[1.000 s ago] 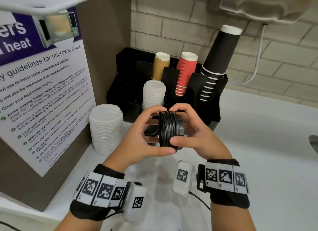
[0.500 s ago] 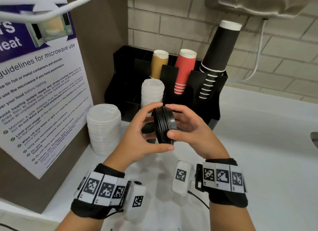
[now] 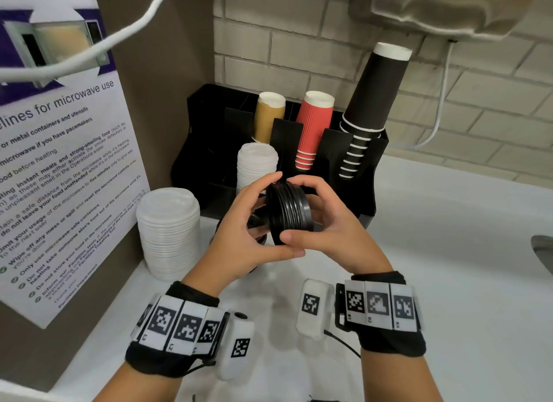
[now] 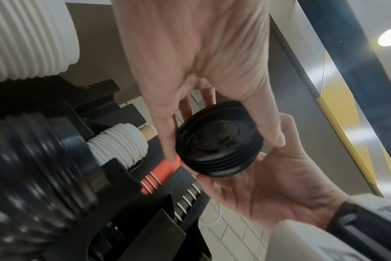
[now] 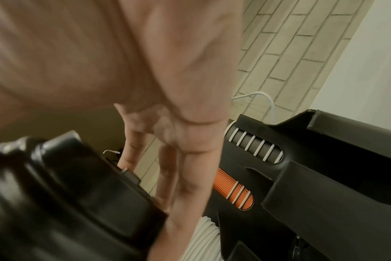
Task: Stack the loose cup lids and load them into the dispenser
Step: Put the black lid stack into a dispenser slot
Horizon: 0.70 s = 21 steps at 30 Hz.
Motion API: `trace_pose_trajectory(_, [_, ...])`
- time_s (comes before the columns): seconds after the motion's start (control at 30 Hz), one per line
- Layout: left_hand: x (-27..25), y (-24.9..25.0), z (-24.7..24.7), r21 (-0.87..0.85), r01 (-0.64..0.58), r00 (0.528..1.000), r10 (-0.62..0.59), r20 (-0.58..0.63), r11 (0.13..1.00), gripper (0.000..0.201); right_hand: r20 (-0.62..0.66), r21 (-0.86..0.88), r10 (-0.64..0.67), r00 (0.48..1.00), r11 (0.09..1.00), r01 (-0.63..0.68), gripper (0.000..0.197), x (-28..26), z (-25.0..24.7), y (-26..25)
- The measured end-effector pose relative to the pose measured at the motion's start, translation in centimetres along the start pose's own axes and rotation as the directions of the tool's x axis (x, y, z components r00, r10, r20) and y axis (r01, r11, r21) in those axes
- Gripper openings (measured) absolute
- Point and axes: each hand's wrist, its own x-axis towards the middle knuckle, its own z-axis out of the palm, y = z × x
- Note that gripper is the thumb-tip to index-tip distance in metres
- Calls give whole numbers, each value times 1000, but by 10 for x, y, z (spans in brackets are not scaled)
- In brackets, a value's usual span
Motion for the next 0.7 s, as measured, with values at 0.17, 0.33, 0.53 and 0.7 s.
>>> trace_pose_trajectory(0.17, [4,1,-11,15,5,994,-4,-107,1000,83,-145,-113,-91,985,991,75,73,25,-21,0])
trace_pose_trajectory(0.33, [4,5,-29,82,-7,953,31,-301,997,47,-281,-478,-142,949,878,-11,80,73,-51,26])
trace_pose_trajectory(0.53, [-1,2,-36,86,2,941,27,-338,996,39,-87,-821,106,991,556,-131,88,105,-40,49])
trace_pose_trajectory(0.7, [-3,0,-37,84,12,941,18,-337,996,37,-64,-979,331,942,163,-124,92,116,-27,58])
